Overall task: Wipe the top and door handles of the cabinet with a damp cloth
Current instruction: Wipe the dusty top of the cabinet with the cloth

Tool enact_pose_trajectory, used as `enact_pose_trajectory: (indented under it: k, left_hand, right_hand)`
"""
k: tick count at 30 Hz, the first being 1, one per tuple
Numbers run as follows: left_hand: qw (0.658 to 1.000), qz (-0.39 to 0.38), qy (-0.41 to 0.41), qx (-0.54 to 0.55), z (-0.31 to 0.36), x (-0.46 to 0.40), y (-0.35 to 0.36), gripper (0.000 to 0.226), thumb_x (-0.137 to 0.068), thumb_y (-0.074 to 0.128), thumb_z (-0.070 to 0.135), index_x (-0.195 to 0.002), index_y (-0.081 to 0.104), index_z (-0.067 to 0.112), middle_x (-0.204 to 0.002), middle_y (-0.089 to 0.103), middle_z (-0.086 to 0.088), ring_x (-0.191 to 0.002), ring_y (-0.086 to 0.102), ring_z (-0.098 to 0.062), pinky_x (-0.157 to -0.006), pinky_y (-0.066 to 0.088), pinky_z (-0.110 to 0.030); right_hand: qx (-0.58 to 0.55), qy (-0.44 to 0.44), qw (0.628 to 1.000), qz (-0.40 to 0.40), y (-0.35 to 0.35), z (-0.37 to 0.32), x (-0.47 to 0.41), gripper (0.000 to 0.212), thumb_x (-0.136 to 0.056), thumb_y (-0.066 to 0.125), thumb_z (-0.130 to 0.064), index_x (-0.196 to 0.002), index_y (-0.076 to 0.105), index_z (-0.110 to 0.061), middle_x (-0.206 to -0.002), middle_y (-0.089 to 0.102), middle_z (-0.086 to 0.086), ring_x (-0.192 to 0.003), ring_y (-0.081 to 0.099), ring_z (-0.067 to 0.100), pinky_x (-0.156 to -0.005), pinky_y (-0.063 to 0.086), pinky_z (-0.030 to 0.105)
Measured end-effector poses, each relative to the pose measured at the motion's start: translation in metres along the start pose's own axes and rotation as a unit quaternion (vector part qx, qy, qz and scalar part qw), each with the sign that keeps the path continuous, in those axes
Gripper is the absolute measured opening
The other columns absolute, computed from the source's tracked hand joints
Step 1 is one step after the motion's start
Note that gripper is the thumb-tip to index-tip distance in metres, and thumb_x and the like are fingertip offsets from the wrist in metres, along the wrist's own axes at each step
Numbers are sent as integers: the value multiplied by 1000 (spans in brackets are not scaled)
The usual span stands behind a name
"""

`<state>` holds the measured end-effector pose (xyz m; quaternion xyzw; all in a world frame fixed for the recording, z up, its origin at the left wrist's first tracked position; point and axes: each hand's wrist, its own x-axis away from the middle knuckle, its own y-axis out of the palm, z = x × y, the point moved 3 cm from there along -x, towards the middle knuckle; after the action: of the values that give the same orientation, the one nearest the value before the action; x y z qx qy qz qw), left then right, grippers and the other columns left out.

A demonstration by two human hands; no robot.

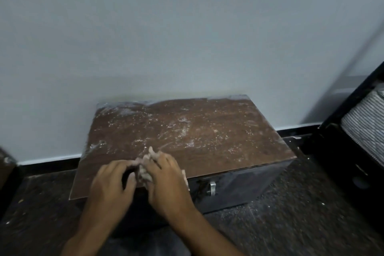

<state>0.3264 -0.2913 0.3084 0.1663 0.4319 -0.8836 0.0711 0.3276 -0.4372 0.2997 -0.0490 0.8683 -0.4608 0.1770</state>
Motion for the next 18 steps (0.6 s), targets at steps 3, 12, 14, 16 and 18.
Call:
enact_pose_trajectory:
  k: [3,12,14,16,18]
  left_hand:
    - [1000,-20,4,-7,6,-3,5,26,-81,51,29,-100,68,23,-101,65,10,-92,58,-18,-84,49,-43]
    - [998,-54,22,-1,22,-16,21,25,-85,66,17,-108,65,26,-107,59,15,-100,53,-11,-88,48,-40]
    - [998,-52,28,5,23,-18,25,23,-86,63,19,-107,64,28,-105,59,18,-98,52,-9,-86,48,-38]
    - [998,-52,35,0,23,-19,29,22,-86,59,24,-106,62,31,-104,58,22,-97,51,-6,-86,47,-35]
    - [998,-55,36,-11,23,-20,32,24,-86,60,24,-107,61,33,-105,56,24,-98,49,-3,-86,45,-32]
  right_hand:
    - [-14,-20,1000,-13,-3,19,14,50,-88,58,-12,-135,55,-28,-144,49,-6,-138,40,19,-116,39,37]
    - [42,93,995,14,-28,57,-29,49,-104,47,-21,-152,43,-19,-157,41,1,-148,28,21,-124,24,36]
    - [18,35,999,-6,-18,45,3,52,-99,50,-20,-150,45,-23,-155,41,-4,-147,30,18,-123,27,32]
    - [0,10,1000,-19,-19,50,15,52,-93,55,-19,-144,52,-23,-148,47,-8,-142,35,13,-120,23,19]
    - [-2,21,1000,-19,-28,65,-1,48,-94,58,-15,-141,57,-22,-140,53,-7,-135,41,12,-117,25,14]
